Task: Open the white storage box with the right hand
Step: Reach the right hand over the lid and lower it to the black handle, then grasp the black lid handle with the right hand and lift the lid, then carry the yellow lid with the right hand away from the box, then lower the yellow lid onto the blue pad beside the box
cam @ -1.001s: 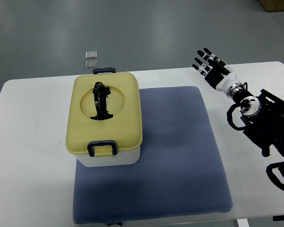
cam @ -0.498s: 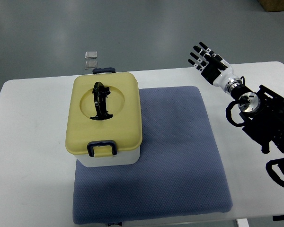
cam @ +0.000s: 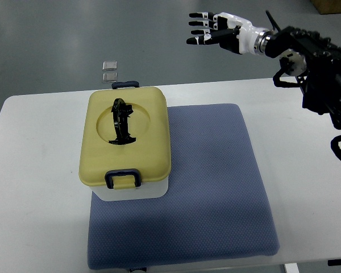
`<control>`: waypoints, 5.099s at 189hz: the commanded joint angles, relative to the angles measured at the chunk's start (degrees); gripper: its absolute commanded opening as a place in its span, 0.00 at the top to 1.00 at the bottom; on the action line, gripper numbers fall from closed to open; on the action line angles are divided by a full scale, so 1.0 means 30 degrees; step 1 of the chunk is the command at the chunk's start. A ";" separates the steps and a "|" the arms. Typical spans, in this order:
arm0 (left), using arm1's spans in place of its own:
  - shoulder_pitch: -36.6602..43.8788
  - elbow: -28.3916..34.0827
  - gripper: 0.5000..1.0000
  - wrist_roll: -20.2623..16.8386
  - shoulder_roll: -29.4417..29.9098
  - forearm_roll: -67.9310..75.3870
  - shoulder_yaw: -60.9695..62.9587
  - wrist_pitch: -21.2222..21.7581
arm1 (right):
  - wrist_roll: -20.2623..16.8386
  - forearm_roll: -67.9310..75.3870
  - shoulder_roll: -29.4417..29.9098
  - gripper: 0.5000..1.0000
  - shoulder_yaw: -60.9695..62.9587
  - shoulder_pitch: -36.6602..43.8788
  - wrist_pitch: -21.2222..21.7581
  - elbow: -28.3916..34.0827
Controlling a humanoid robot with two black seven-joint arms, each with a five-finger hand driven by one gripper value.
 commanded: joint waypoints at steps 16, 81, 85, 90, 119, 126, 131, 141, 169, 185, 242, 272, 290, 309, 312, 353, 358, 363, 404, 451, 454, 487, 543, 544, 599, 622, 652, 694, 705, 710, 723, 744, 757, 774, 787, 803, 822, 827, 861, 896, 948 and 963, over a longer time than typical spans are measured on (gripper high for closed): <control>0.0003 -0.0017 0.00 0.0002 0.0000 -0.0011 -0.0002 0.0001 | 0.0009 -0.1372 -0.0076 0.14 -0.2460 0.3116 -0.0001 0.1475; 0.0033 -0.0017 0.00 0.0002 0.0000 -0.0011 -0.0002 0.0001 | 0.0009 -0.7613 -0.1189 0.14 -0.3048 0.5578 -0.0001 0.8508; 0.0033 -0.0017 0.00 0.0002 0.0000 -0.0011 -0.0002 0.0001 | 0.0009 -0.7906 -0.1335 0.14 -0.3048 0.5666 -0.0001 0.9094; 0.0033 -0.0017 0.00 0.0002 0.0000 -0.0011 -0.0002 0.0001 | 0.0009 -0.8344 -0.1540 0.14 -0.3048 0.5783 -0.0001 0.9912; 0.0033 -0.0046 0.00 0.0002 0.0000 -0.0011 -0.0002 -0.0029 | 0.0009 -1.0045 -0.2742 0.14 -0.3018 0.6047 -0.0001 1.3489; 0.0033 -0.0046 0.00 0.0002 0.0000 -0.0011 -0.0002 -0.0029 | 0.0038 -1.0425 -0.3122 0.14 -0.2960 0.6047 -0.0001 1.4658; 0.0033 -0.0046 0.00 0.0002 0.0000 -0.0011 -0.0002 -0.0029 | 0.0127 -1.0572 -0.3386 0.14 -0.2843 0.6077 -0.0001 1.5246; 0.0033 -0.0046 0.00 0.0002 0.0000 -0.0011 -0.0002 -0.0029 | 0.0625 -1.1011 -0.3943 0.14 -0.2520 0.6047 -0.0001 1.6653; 0.0033 -0.0076 0.00 0.0002 0.0000 -0.0011 0.0028 -0.0029 | 0.1738 -1.3970 -0.4441 0.14 -0.2169 0.5959 -0.0506 1.8909; 0.0033 -0.0105 0.00 0.0002 0.0000 -0.0011 0.0028 -0.0029 | 0.1972 -1.5377 -0.4177 0.14 -0.2198 0.5813 -0.2440 1.9055; 0.0033 -0.0222 0.00 0.0002 0.0000 -0.0011 0.0028 -0.0029 | 0.2441 -1.6694 -0.3562 0.15 -0.2257 0.4993 -0.6101 1.9055; 0.0033 -0.0222 0.00 0.0002 0.0000 -0.0011 -0.0002 -0.0029 | 0.2500 -1.8629 -0.3328 0.15 -0.2315 0.4319 -0.6981 1.8967; 0.0033 -0.0222 0.00 0.0002 0.0000 -0.0011 -0.0002 -0.0029 | 0.2500 -1.8951 -0.3298 0.15 -0.2374 0.3909 -0.7215 1.8850; 0.0033 -0.0222 0.00 0.0002 0.0000 -0.0011 -0.0002 -0.0029 | 0.2500 -1.8980 -0.3152 0.15 -0.2374 0.3587 -0.7859 1.8850; 0.0033 -0.0222 0.00 0.0002 0.0000 -0.0011 -0.0002 -0.0029 | 0.2500 -1.8980 -0.3122 0.15 -0.2374 0.3557 -0.7918 1.8850; 0.0062 -0.0222 0.00 0.0002 0.0000 -0.0011 -0.0002 -0.0029 | 0.2500 -1.8980 -0.2624 0.16 -0.2374 0.2708 -0.9295 1.8850; 0.0062 -0.0222 0.00 0.0002 0.0000 -0.0011 -0.0002 -0.0029 | 0.2500 -1.8980 -0.2595 0.16 -0.2374 0.2649 -0.9383 1.8850; 0.0062 -0.0222 0.00 0.0002 0.0000 -0.0011 -0.0002 -0.0029 | 0.2500 -1.8980 -0.2478 0.17 -0.2374 0.2532 -0.9500 1.8850; 0.0121 -0.0222 0.00 0.0002 0.0000 -0.0011 -0.0002 -0.0029 | 0.2500 -1.9273 -0.2214 0.27 -0.2462 0.2209 -1.0233 1.8821; 0.0150 -0.0222 0.00 0.0002 0.0000 -0.0011 -0.0002 -0.0029 | 0.2500 -1.9771 -0.1980 0.42 -0.2491 0.1741 -1.0731 1.8762; 0.0150 -0.0222 0.00 0.0002 0.0000 -0.0011 -0.0002 -0.0029 | 0.2500 -1.9800 -0.1980 0.47 -0.2491 0.1682 -1.0731 1.8762; 0.0179 -0.0222 0.00 0.0002 0.0000 -0.0011 -0.0002 -0.0029 | 0.2529 -2.0006 -0.2009 0.96 -0.2491 0.1594 -1.1024 1.8733; 0.0179 -0.0222 0.00 0.0002 0.0000 -0.0011 0.0028 -0.0029 | 0.3115 -1.9918 -0.2185 1.00 -0.2403 0.1711 -1.1522 1.8703; 0.0179 -0.0222 0.00 0.0002 0.0000 -0.0011 0.0028 -0.0029 | 0.3115 -1.9918 -0.2185 1.00 -0.2403 0.1711 -1.1522 1.8703; 0.0179 -0.0222 0.00 0.0002 0.0000 -0.0011 0.0028 -0.0029 | 0.4169 -1.9683 -0.3942 1.00 -0.2168 0.3176 -1.0995 1.9055; 0.0179 -0.0222 0.00 0.0002 0.0000 -0.0011 0.0028 -0.0029 | 0.4433 -1.9683 -0.5289 1.00 -0.1730 0.3616 -0.9941 1.9172; 0.0150 -0.0222 0.00 0.0002 0.0000 -0.0011 0.0057 -0.0029 | 0.4931 -1.9742 -0.7515 1.00 -0.1231 0.3616 -0.7773 1.9494; 0.0150 -0.0222 0.00 0.0002 0.0000 -0.0011 0.0028 -0.0029 | 0.5400 -1.9976 -1.0447 1.00 -0.1319 0.3352 -0.5867 1.9846; 0.0150 -0.0251 0.00 0.0002 0.0000 -0.0011 0.0028 -0.0058 | 0.5429 -1.9976 -1.1207 1.00 -0.1495 0.3177 -0.5809 1.9846; 0.0150 -0.0281 0.00 0.0002 0.0000 -0.0011 0.0028 -0.0058 | 0.5459 -1.9976 -1.1501 1.00 -0.1495 0.3030 -0.5779 1.9846; 0.0150 -0.0456 0.00 0.0002 0.0000 -0.0011 0.0028 -0.0058 | 0.5546 -2.0035 -1.2263 1.00 -0.1524 0.2678 -0.5779 1.9846; 0.0150 -0.0662 0.00 0.0002 0.0000 -0.0011 0.0028 -0.0058 | 0.6015 -2.0943 -1.3318 1.00 -0.1524 0.1975 -0.5779 1.9846; 0.0150 -0.0778 0.00 0.0002 0.0000 -0.0011 0.0028 -0.0029 | 0.6454 -2.1763 -1.4020 1.00 -0.1524 0.1244 -0.5779 1.9846; 0.0150 -0.0808 0.00 0.0002 0.0000 -0.0011 0.0028 -0.0058 | 0.6952 -2.2495 -1.4577 1.00 -0.1524 0.0423 -0.5809 1.9787; 0.0150 -0.0925 0.00 0.0002 0.0000 -0.0011 0.0028 -0.0058 | 0.7158 -2.2818 -1.4958 1.00 -0.1524 -0.0134 -0.5926 1.9670; 0.0179 -0.1013 0.00 0.0002 0.0000 -0.0011 0.0028 -0.0058 | 0.7334 -2.3287 -1.5222 1.00 -0.1583 -0.0662 -0.5985 1.9524; 0.0150 -0.1013 0.00 0.0002 0.0000 -0.0011 0.0057 -0.0029 | 0.7685 -2.3814 -1.5398 1.00 -0.1641 -0.1510 -0.6072 1.9260; 0.0179 -0.1013 0.00 0.0002 0.0000 -0.0011 0.0028 -0.0058 | 0.7714 -2.3960 -1.5369 1.00 -0.1671 -0.1716 -0.6131 1.9114; 0.0150 -0.1013 0.00 0.0002 0.0000 -0.0011 0.0057 -0.0058 | 0.7714 -2.4282 -1.5134 1.00 -0.1700 -0.2829 -0.7097 1.8674; 0.0150 -0.1013 0.00 0.0002 0.0000 -0.0011 0.0057 -0.0029 | 0.7656 -2.4751 -1.4315 1.00 -0.1671 -0.3386 -0.7683 1.8674; 0.0179 -0.0955 0.00 0.0002 0.0000 -0.0011 0.0028 -0.0029 | 0.7451 -2.4752 -1.1913 1.00 -0.1641 -0.3445 -0.8211 1.8703; 0.0179 -0.0867 0.00 0.0002 0.0000 -0.0011 -0.0002 -0.0029 | 0.7392 -2.4781 -1.1414 1.00 -0.1641 -0.3504 -0.8299 1.8733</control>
